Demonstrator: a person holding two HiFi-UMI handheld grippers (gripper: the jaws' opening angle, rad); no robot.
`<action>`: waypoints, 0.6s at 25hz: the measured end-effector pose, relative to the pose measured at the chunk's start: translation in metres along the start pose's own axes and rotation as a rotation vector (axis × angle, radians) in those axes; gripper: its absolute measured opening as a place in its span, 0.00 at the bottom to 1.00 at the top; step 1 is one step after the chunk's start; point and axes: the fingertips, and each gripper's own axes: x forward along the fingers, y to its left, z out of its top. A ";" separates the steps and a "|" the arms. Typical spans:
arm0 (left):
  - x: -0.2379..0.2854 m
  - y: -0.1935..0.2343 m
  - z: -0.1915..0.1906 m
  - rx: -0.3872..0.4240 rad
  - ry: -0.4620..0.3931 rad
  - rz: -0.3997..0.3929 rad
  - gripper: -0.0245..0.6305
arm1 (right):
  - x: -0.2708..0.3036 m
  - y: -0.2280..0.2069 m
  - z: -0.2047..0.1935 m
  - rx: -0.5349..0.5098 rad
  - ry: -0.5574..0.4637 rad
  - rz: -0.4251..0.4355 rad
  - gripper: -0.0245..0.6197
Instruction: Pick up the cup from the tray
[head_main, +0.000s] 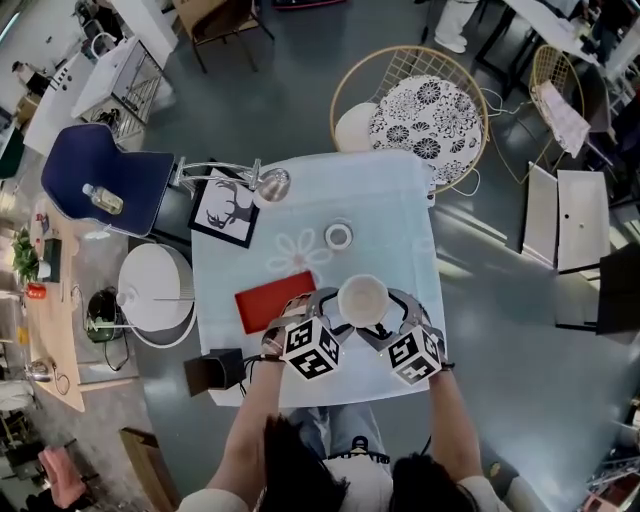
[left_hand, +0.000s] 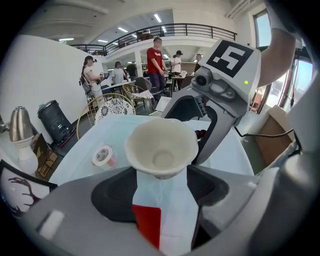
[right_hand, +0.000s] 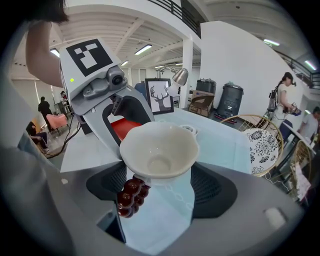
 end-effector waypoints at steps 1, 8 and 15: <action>0.002 0.000 -0.001 -0.002 0.004 -0.007 0.52 | 0.002 0.000 -0.002 0.005 0.004 0.002 0.69; 0.005 -0.002 -0.003 -0.018 -0.015 -0.025 0.52 | 0.006 0.000 -0.008 -0.020 0.027 0.011 0.69; 0.001 -0.002 -0.001 -0.084 -0.024 -0.052 0.52 | -0.005 0.001 -0.009 0.019 0.021 0.010 0.63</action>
